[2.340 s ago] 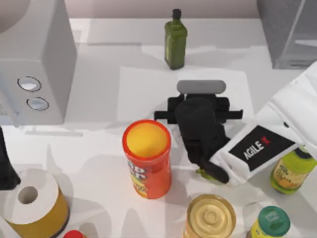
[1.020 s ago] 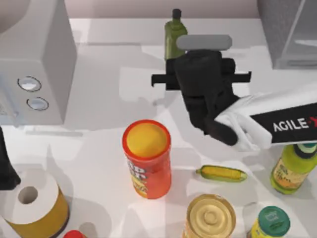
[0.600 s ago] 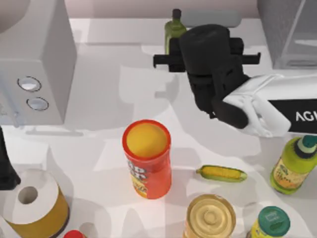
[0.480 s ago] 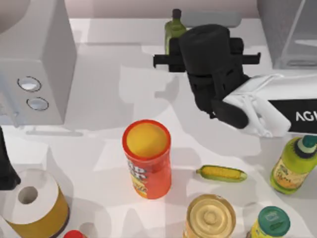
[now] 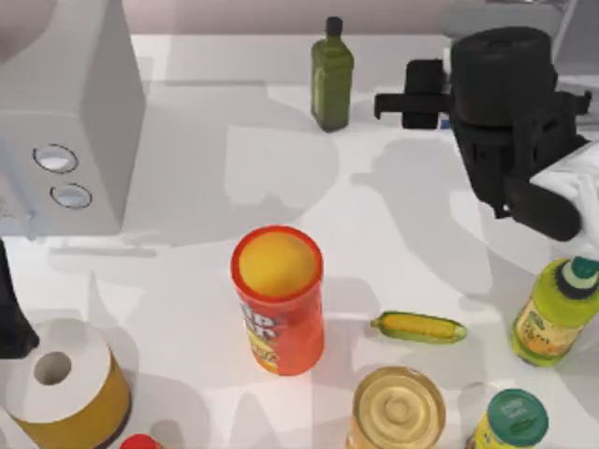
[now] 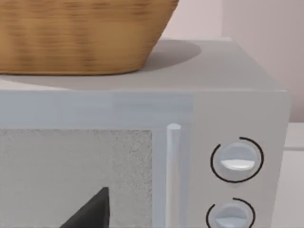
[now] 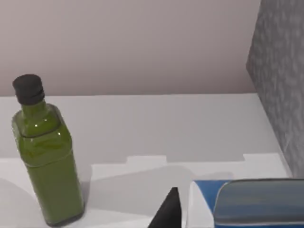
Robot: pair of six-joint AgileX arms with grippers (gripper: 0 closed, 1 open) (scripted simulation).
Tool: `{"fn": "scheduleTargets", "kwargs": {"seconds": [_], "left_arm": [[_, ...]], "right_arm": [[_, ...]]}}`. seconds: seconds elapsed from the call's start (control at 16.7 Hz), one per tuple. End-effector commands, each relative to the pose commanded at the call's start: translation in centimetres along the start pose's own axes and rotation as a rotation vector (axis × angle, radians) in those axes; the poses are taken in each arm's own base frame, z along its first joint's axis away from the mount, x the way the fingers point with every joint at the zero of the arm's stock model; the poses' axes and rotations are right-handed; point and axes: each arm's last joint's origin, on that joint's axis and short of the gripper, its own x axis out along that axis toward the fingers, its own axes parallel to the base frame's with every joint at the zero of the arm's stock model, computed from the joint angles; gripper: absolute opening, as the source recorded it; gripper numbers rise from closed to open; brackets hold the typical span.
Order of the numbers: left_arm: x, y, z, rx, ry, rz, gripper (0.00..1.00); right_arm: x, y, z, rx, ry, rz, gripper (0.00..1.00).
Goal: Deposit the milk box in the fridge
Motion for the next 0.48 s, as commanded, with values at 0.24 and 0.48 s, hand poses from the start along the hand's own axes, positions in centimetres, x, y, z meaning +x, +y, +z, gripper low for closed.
{"fn": "scheduleTargets", "kwargs": {"seconds": [0.24,0.48], "left_arm": [[0.0,0.0,0.0,0.000,0.000,0.000,1.00],[0.0,0.0,0.0,0.000,0.000,0.000,1.00]], "right_arm": [[-4.9,-7.6,1.2,0.028,-0.017,-0.017,0.00],[-11.6,-14.1,-0.2,0.063,-0.108,-0.001,0.00]]}}
